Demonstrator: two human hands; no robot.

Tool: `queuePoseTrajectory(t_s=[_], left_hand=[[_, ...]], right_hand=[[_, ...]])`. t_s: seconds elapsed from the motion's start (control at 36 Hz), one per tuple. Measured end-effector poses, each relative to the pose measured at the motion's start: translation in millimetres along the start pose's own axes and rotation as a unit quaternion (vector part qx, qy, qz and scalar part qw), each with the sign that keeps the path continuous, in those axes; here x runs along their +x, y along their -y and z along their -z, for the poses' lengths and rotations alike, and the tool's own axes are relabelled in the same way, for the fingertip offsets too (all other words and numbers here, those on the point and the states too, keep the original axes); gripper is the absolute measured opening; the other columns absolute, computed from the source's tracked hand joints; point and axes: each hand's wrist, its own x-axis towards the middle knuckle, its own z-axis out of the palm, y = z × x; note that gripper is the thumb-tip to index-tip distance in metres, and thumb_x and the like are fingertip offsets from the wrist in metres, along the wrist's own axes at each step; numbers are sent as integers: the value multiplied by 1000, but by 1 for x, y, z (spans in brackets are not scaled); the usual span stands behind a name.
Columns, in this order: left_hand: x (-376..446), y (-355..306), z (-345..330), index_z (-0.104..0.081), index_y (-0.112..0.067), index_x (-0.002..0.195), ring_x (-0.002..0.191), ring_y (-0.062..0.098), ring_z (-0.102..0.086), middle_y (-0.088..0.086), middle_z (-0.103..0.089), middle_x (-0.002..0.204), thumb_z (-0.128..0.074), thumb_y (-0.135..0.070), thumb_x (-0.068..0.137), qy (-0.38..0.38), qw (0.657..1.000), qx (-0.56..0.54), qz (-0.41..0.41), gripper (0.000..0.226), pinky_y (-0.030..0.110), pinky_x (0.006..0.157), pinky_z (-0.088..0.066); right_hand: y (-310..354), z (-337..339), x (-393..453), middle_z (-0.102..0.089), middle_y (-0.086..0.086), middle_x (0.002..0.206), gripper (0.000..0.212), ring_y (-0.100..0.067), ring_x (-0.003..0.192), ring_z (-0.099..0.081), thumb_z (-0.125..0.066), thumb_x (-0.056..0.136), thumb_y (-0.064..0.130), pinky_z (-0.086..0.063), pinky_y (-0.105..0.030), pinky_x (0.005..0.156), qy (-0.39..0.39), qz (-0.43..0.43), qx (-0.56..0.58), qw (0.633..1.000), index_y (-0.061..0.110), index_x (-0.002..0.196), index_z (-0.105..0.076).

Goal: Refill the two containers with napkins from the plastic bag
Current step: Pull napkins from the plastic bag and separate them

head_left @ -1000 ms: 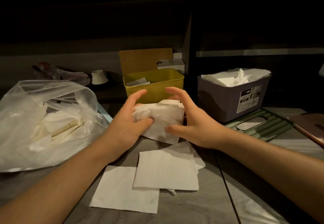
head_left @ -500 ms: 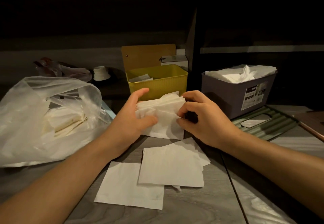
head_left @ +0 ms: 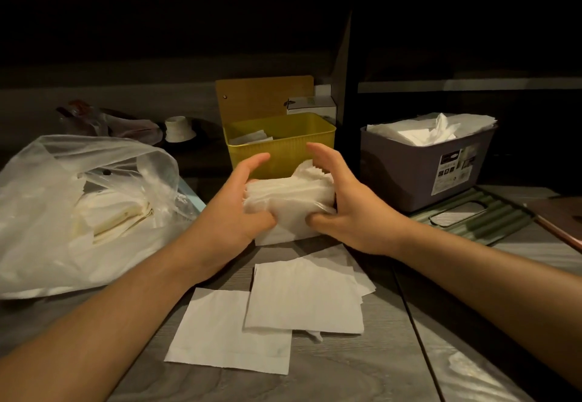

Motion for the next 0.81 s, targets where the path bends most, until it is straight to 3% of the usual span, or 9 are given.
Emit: queuePoseTrajectory(t_s=[0.11,0.19,0.33,0.42,0.47,0.56,0.61,0.69,0.81], left_hand=[[0,-1,1,-28,-46,150,111,15,-61,-5,-51,136,-58,13,87,7,1000,9,-4,91,17,77,-56],[1,-1,0,-28,-46,150,117,19,-59,-3,-50,140,-58,14,85,18,1000,15,-6,93,21,81,-57],[-1,-3,1,-30,-46,148,108,9,-62,-6,-56,129,-57,15,84,27,999,16,-14,92,26,85,-57],[-2,-3,1,-32,-47,147,104,7,-64,-8,-59,125,-57,14,85,27,999,18,-16,91,26,84,-57],[-2,-3,0,-33,-45,148,107,10,-64,-8,-58,127,-57,14,86,24,999,17,-15,89,24,82,-57],[-2,-5,-3,-34,-41,148,103,6,-63,-9,-56,126,-54,14,87,1,1000,2,-12,85,20,78,-56],[-1,-5,-5,-32,-40,150,100,5,-64,-10,-56,123,-53,14,88,-17,1000,-8,-12,85,19,77,-57],[0,-6,-7,-25,-41,152,101,10,-65,-9,-55,124,-60,10,88,-36,999,-13,-12,89,20,78,-57],[1,-4,-8,-20,-50,147,109,14,-62,-9,-52,129,-65,7,88,-59,998,-19,-5,93,23,81,-59]], right_hand=[[5,4,0,-38,9,134,101,-10,104,-59,-66,87,-4,-57,-17,79,-1,5,50,999,42,155,-9],[9,8,0,-24,14,148,103,-12,132,-40,-69,84,1,-54,-23,95,8,63,1,998,47,154,-10],[14,16,4,-15,21,157,97,-12,151,-5,-79,83,24,-22,-52,123,75,112,-182,974,45,155,-17],[20,21,5,-29,17,154,89,-3,148,2,-75,87,28,-1,-54,122,85,88,-262,957,43,155,-19],[22,25,4,-37,17,143,83,-6,141,-17,-74,88,23,-18,-47,122,79,64,-261,960,42,153,-26],[17,26,4,-49,16,122,76,-8,113,-54,-73,88,13,-56,-25,92,63,25,-127,990,40,148,-35],[9,22,3,-54,12,118,74,-13,108,-61,-71,88,7,-58,-18,80,13,13,-45,999,39,146,-37],[2,11,4,-49,10,137,80,-14,120,-54,-65,90,0,-55,-13,72,-35,-14,69,997,43,148,-31],[5,0,2,-34,14,140,89,-14,121,-49,-59,91,-3,-56,-18,82,-15,-40,120,992,49,150,-18]])
